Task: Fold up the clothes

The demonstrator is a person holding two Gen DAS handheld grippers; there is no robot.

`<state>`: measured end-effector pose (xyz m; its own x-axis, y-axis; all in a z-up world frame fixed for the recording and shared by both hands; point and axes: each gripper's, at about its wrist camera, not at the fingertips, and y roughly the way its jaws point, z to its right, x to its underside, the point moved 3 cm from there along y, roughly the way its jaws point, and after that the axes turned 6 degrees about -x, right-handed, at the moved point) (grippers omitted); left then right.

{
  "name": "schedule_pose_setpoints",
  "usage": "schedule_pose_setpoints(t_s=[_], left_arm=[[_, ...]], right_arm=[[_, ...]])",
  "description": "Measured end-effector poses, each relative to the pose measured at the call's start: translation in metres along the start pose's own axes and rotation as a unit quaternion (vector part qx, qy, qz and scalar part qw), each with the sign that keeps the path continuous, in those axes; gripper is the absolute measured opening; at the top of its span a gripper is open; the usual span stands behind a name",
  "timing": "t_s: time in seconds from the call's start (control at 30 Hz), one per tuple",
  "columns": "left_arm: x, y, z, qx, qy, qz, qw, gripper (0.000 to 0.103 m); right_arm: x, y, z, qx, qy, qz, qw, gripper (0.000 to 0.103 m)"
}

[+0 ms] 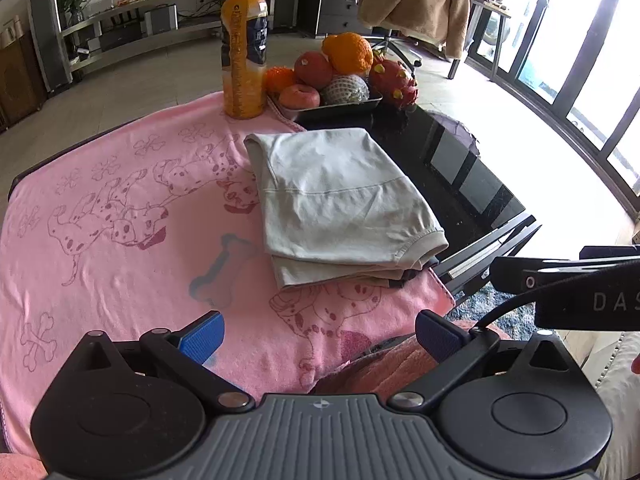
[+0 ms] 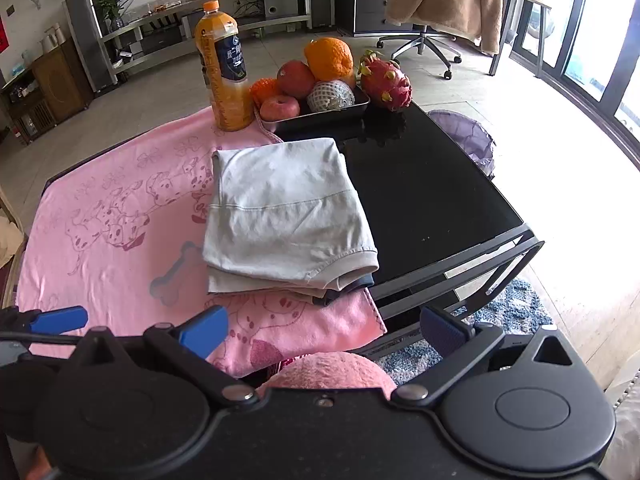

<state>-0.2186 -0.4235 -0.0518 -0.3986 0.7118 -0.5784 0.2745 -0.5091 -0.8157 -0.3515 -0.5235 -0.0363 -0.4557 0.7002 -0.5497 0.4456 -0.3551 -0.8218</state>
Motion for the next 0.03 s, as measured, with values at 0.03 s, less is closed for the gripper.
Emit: schedule_pose_setpoints(t_s=[0.03], left_arm=[[-0.0003,-0.0005,0.0002,-0.002,0.001,0.002,1.0000,0.102]], right_arm=[[0.0003,0.0002,0.0002,-0.001,0.001,0.000,1.000,0.103]])
